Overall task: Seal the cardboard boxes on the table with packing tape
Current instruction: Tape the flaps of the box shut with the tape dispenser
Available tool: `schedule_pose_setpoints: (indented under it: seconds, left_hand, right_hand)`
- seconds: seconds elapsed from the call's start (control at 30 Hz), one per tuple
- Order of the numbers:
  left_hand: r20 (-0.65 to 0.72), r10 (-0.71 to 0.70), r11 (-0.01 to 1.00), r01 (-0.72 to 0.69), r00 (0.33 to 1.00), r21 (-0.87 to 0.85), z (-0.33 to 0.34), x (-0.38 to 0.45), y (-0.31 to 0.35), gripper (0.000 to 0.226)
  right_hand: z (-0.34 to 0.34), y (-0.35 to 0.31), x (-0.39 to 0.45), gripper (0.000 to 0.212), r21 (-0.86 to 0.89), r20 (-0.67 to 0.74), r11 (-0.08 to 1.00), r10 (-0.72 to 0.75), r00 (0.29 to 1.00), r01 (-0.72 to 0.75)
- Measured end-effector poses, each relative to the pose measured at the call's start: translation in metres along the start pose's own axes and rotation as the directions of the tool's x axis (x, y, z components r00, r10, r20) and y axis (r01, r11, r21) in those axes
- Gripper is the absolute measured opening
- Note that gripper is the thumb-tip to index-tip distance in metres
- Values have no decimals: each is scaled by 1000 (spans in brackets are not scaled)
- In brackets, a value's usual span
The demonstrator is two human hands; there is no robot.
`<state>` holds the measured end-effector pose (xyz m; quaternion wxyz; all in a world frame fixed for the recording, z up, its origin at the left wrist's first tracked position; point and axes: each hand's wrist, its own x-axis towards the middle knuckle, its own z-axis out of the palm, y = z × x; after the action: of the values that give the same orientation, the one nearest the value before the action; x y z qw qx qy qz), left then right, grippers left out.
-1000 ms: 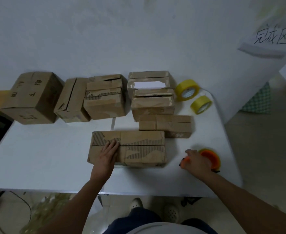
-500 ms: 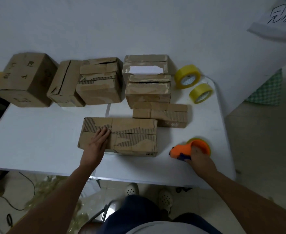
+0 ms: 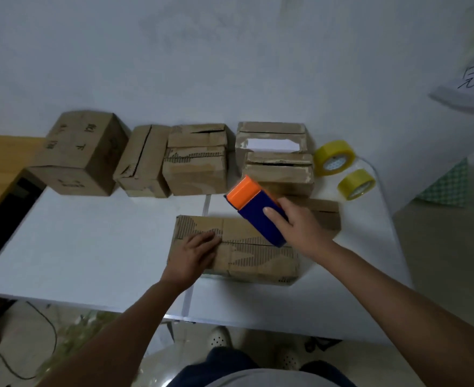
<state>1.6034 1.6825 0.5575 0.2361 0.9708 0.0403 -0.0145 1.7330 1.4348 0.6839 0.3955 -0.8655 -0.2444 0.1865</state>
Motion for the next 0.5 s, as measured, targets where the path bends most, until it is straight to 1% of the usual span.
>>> schedule_pose_setpoints:
  seconds: [0.1, 0.17, 0.2, 0.23, 0.27, 0.3, 0.33, 0.37, 0.4, 0.43, 0.47, 0.5]
  left_hand:
    - [64, 63, 998, -62, 996, -18, -7, 4, -11, 47]
    - [107, 100, 993, -93, 989, -71, -14, 8, -17, 47]
    - [125, 94, 989, -78, 988, -127, -20, 9, -18, 44]
    - [135, 57, 977, -28, 989, -210, -30, 9, -15, 38]
    - [154, -26, 941, 76, 988, -330, -39, 9, -12, 30]
    - [206, -140, 846, 225, 969, -484, -48, 9, -9, 23]
    - [295, -240, 677, 377, 925, -632, -56, 11, -7, 22]
    - [397, -289, 467, 491, 871, -736, -61, 12, -7, 25]
    - [485, -293, 262, 557, 824, -788, -66, 14, -6, 31]
    - [539, -285, 104, 585, 793, -805, -70, 17, -6, 36]
    - [569, -279, -12, 590, 773, -808, -74, 18, -4, 38]
    - [579, -279, -76, 583, 766, -809, -78, 20, -4, 38]
  right_hand:
    - [30, -19, 12, 35, 161, 132, 980, 96, 987, -117]
    - [47, -19, 15, 36, 176, 157, 971, 135, 978, -162]
    - [53, -20, 16, 35, 164, 148, 972, 146, 978, -169]
    - [58, -20, 17, 33, 149, 130, 973, 158, 979, -177]
    - [62, -22, 18, 32, 133, 113, 975, 164, 980, -179]
    - [65, -25, 18, 31, 114, 98, 977, 167, 981, -178]
    - [67, -28, 19, 30, 93, 88, 981, 162, 983, -170]
    - [69, -29, 21, 30, 66, 86, 985, 152, 985, -158]
    - [70, -31, 21, 30, 36, 88, 989, 141, 986, -144]
    - [70, -32, 22, 31, 8, 91, 991, 130, 987, -131]
    - [72, -31, 23, 33, -17, 92, 992, 125, 988, -124]
    - [73, -30, 23, 35, -37, 96, 992, 125, 988, -122]
